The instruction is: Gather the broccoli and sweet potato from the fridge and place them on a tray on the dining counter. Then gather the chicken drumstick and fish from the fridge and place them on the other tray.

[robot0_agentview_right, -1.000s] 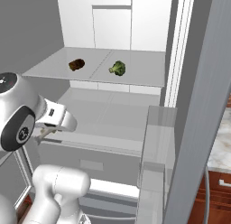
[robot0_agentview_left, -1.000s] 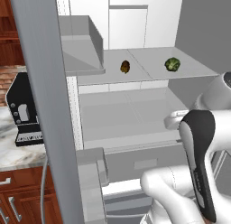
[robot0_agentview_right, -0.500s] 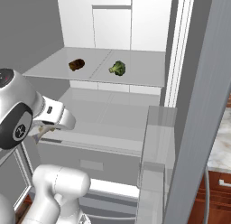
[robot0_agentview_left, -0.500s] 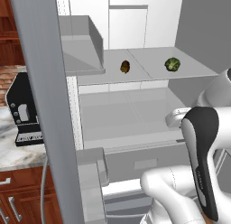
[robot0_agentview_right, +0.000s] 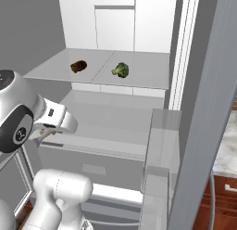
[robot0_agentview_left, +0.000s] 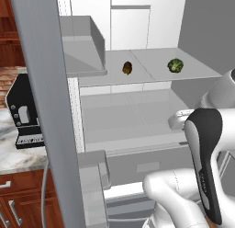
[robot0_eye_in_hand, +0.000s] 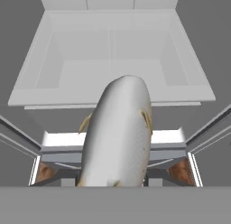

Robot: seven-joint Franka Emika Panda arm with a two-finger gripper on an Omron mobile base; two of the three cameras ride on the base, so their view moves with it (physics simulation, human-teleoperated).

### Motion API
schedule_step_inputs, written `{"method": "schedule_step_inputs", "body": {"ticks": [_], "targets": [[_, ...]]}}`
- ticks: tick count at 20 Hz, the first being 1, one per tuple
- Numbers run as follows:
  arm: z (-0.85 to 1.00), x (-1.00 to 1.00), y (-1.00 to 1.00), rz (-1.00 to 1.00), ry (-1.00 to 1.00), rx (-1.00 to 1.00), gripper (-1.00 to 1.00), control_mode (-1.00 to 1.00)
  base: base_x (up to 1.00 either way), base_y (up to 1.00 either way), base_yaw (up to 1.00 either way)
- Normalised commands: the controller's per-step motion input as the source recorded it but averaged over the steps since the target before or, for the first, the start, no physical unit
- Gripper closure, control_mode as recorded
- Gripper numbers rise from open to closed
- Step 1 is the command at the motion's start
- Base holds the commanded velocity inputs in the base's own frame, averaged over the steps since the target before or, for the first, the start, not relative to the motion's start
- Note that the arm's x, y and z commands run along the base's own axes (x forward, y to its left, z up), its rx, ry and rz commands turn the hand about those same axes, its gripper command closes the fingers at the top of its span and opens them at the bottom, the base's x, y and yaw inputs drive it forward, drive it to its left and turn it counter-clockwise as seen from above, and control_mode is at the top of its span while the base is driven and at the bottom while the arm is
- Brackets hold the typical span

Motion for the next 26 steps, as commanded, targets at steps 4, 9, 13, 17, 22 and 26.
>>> {"method": "schedule_step_inputs", "body": {"ticks": [4, 9, 13, 17, 22, 26], "targets": [[0.0, 0.0, 0.0, 0.0, 0.0, 0.0, 1.0, 1.0, 0.0, 0.0, 0.0], [0.0, 0.0, 0.0, 0.0, 0.0, 0.0, 1.0, 1.0, -0.36, 0.0, 0.0], [0.0, 0.0, 0.0, 0.0, 0.0, 0.0, 1.0, 1.0, -0.91, 0.0, -0.02], [0.0, 0.0, 0.0, 0.0, 0.0, 0.0, 1.0, 1.0, -0.84, 0.0, -0.01], [0.0, 0.0, 0.0, 0.0, 0.0, 0.0, 1.0, 1.0, -0.86, 0.0, -0.02], [0.0, 0.0, 0.0, 0.0, 0.0, 0.0, 1.0, 1.0, -0.88, 0.0, -0.01]]}}
